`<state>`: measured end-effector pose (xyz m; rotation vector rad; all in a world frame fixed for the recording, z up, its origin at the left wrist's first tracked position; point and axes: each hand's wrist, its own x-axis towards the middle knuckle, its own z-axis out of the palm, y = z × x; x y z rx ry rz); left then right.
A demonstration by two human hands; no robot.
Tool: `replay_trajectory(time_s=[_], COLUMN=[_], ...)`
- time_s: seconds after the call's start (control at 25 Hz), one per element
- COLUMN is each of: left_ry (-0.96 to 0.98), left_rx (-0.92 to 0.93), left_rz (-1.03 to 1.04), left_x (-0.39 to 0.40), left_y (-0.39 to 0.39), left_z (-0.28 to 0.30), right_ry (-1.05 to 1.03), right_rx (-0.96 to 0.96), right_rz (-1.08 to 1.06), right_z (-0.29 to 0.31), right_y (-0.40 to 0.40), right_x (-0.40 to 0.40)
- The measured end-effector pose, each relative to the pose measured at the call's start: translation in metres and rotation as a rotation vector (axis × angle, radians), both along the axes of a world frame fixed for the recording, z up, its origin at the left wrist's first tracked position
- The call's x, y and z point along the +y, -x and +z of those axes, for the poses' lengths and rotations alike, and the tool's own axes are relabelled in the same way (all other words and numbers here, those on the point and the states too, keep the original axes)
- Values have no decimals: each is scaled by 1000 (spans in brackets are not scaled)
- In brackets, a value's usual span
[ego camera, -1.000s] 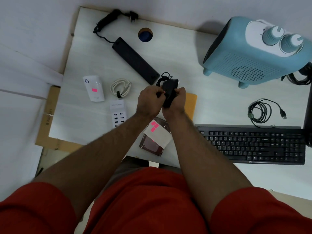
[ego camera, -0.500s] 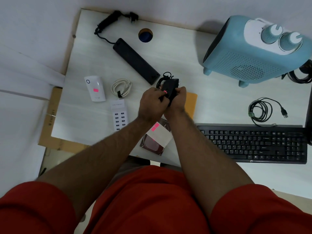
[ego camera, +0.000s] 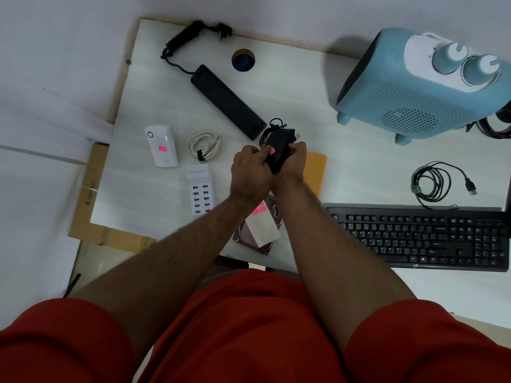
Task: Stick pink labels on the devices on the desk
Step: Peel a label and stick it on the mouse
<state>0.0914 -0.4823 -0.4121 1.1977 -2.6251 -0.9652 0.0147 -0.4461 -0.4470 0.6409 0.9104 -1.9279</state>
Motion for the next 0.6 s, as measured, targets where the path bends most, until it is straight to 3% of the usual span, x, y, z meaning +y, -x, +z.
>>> replay_trajectory(time_s=[0.24, 0.6], left_ry=[30, -115], left_rx=[30, 134], left_rz=[-99, -90], left_x=[8, 5], left_y=[-13, -21], left_z=[3, -3], right_ry=[-65, -100], right_rx=[-22, -5], right_rz=[-46, -56], right_z=[-4, 1], right_y=[0, -6], right_x=[2, 8])
